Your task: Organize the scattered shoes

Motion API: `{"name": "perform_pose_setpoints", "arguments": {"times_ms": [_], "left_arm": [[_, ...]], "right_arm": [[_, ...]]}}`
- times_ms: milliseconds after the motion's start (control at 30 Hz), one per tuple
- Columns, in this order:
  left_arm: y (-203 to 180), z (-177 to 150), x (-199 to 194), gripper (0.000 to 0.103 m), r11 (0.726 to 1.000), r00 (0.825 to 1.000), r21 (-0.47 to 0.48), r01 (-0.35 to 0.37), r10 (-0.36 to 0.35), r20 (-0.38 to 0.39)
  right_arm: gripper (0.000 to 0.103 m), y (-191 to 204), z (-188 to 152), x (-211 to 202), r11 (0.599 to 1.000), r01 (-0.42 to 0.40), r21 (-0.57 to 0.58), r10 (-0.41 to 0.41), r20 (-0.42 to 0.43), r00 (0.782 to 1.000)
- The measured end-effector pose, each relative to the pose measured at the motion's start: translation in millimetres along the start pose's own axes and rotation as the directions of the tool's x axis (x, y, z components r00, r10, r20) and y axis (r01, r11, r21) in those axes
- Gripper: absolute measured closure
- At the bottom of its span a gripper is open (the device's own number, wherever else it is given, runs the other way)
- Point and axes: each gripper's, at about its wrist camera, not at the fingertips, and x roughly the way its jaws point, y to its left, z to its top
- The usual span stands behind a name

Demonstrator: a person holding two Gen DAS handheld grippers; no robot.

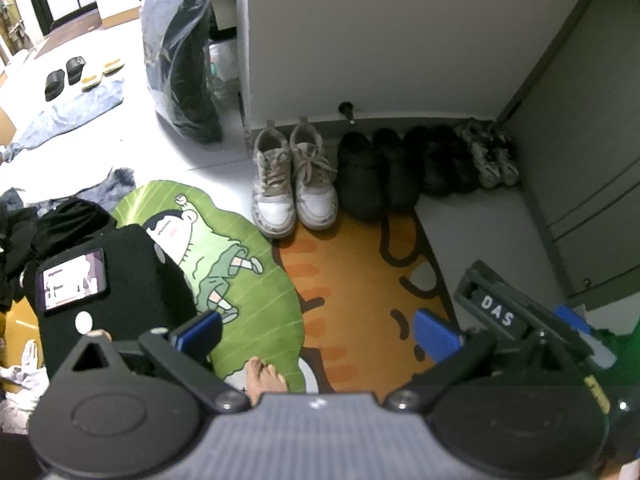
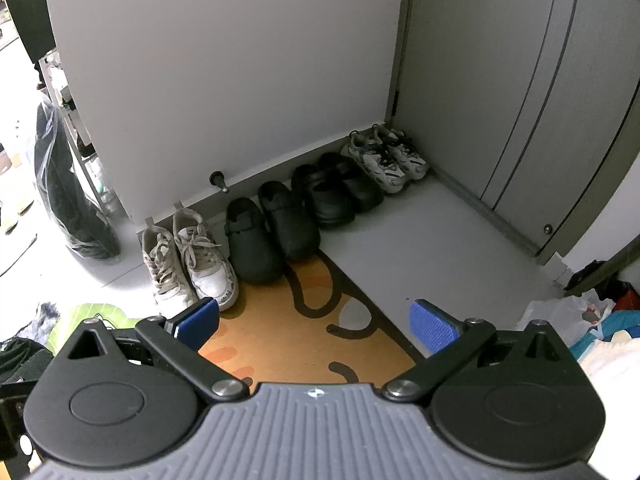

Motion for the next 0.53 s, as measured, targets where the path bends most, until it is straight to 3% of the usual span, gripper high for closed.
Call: {"name": "perform_pose_setpoints", "arguments": {"times_ms": [533], "left_arm": [[-4.5,-0.8,0.2,0.000,1.000,1.000,0.012,0.019,-0.019,-0.008]], "right_arm": [[0.000,-6.9,2.1,3.1,1.000,-0.004,0.026,0.004,-0.002,1.000]]}}
